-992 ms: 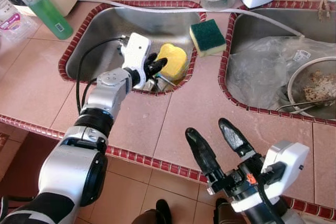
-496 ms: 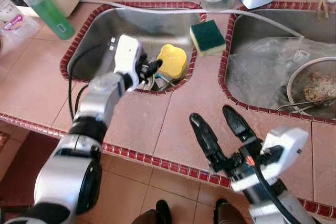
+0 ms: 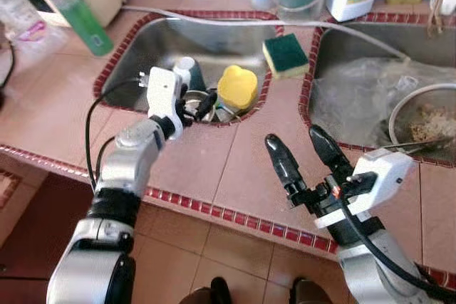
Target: Kitchen organization
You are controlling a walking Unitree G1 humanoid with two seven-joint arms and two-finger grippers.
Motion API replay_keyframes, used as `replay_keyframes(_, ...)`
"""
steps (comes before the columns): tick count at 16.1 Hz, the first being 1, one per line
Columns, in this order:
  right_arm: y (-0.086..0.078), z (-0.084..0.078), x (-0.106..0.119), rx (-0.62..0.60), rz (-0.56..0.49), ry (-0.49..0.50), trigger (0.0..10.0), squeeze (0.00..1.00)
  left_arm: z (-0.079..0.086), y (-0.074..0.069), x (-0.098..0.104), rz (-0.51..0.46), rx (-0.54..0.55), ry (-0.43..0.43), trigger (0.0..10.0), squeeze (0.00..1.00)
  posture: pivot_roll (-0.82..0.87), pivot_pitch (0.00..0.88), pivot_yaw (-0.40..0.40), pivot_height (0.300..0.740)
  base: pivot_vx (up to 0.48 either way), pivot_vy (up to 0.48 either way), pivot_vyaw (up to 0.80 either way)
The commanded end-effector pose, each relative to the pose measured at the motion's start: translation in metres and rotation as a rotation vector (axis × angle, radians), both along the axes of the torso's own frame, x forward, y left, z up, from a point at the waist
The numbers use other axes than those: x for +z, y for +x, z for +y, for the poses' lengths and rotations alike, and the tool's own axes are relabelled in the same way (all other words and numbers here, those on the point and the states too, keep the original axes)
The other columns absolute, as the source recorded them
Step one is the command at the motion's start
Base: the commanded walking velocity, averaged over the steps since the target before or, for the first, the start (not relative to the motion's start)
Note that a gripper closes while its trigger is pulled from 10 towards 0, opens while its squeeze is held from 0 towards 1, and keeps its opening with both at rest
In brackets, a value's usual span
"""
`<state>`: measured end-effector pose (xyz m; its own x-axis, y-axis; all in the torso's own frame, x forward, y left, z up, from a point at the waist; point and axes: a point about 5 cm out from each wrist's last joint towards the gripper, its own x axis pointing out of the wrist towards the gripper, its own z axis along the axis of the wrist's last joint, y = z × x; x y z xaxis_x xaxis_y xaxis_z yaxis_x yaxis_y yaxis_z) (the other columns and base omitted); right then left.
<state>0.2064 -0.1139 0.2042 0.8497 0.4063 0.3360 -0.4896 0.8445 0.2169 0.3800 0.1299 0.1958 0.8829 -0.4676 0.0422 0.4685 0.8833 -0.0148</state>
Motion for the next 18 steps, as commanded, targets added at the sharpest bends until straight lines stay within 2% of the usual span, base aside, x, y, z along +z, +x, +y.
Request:
replay_keyframes(1, 0.003, 0.002, -0.004, -0.006, 0.003, 0.008, 10.0, 0.00, 0.008, -0.006, -0.003, -0.004, 0.040, -0.014, 10.0, 1.00, -0.33, 0.142, 0.191, 0.740, 0.000, 0.000, 0.00)
replay_keyframes(3, 0.010, 0.000, -0.007, -0.035, -0.005, -0.003, 10.0, 0.00, 0.008, -0.010, -0.005, -0.059, 0.097, 0.019, 10.0, 1.00, -0.32, 0.108, 0.178, 0.740, 0.000, 0.000, 0.00)
replay_keyframes(4, 0.014, -0.002, -0.008, -0.047, -0.007, -0.004, 10.0, 0.00, 0.007, -0.012, -0.007, -0.060, 0.120, 0.038, 10.0, 0.27, -0.32, 0.096, 0.174, 0.740, 0.000, 0.000, 0.00)
replay_keyframes(5, 0.017, -0.003, -0.008, -0.056, -0.012, -0.007, 10.0, 0.00, 0.005, -0.015, -0.010, -0.050, 0.129, 0.033, 10.0, 0.00, -0.31, 0.086, 0.170, 0.740, 0.000, 0.000, 0.00)
replay_keyframes(10, 0.035, -0.008, -0.011, -0.085, -0.042, -0.037, 10.0, 0.00, -0.005, -0.030, -0.027, -0.028, 0.177, 0.007, 10.0, 0.00, -0.29, 0.046, 0.154, 0.740, 0.000, 0.000, 0.00)
replay_keyframes(11, 0.041, -0.009, -0.014, -0.099, -0.048, -0.053, 10.0, 0.00, -0.007, -0.038, -0.037, -0.002, 0.166, -0.001, 10.0, 0.00, -0.28, 0.037, 0.149, 0.740, 0.000, 0.000, 0.00)
replay_keyframes(15, 0.049, -0.012, -0.026, -0.132, -0.040, -0.080, 10.0, 0.00, -0.005, -0.055, -0.055, 0.001, 0.187, -0.008, 10.0, 0.00, -0.26, 0.023, 0.142, 0.740, 0.000, 0.000, 0.00)
replay_keyframes(18, 0.052, -0.013, -0.035, -0.150, -0.024, -0.101, 10.0, 0.00, -0.007, -0.066, -0.070, 0.021, 0.155, -0.026, 10.0, 0.00, -0.26, 0.010, 0.123, 0.740, 0.000, 0.000, 0.00)
